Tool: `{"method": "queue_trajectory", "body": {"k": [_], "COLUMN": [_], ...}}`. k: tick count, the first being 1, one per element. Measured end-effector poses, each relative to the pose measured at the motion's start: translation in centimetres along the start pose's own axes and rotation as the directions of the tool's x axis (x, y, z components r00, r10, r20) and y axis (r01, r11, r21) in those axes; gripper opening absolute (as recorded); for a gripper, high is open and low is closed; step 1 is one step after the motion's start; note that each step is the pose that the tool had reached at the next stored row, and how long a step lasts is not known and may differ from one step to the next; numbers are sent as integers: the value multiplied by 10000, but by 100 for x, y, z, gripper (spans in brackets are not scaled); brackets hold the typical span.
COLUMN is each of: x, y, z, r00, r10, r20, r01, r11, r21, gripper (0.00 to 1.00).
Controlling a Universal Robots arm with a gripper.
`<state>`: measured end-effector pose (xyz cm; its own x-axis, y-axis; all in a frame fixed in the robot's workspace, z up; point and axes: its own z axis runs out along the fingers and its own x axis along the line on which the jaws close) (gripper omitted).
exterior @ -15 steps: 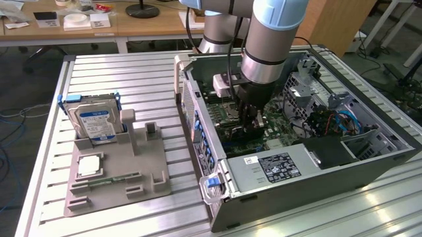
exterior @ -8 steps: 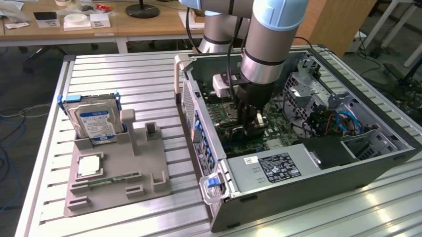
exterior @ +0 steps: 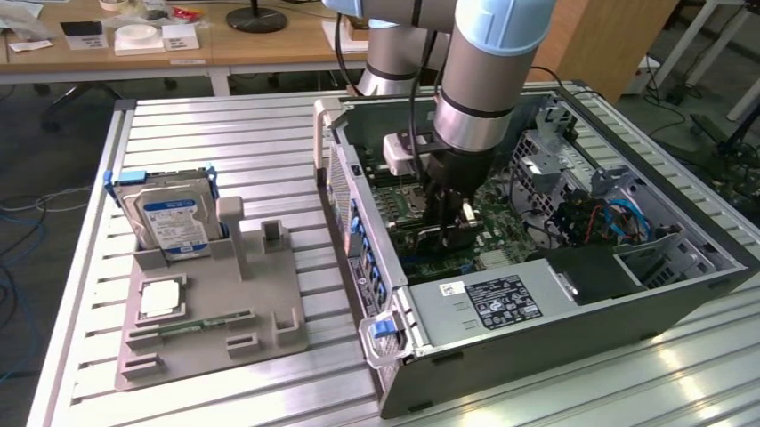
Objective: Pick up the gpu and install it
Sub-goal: 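Insert the gpu into the slot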
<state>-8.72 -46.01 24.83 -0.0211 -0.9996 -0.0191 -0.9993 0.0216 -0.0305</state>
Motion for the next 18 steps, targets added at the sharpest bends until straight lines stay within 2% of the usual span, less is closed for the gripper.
{"method": "queue_trajectory", "body": {"k": [3,14,18], "x": [-2,-9,-11], "y": [-2,-15,-18], "z": [-72,-473,-579], "r00": [10000,10000,10000], "r10": [0,0,0], "r20": [3,3,4], "r01": [0,0,0], "r11": [10000,10000,10000], "r21": [2,10,11], "gripper": [57,57,57]}}
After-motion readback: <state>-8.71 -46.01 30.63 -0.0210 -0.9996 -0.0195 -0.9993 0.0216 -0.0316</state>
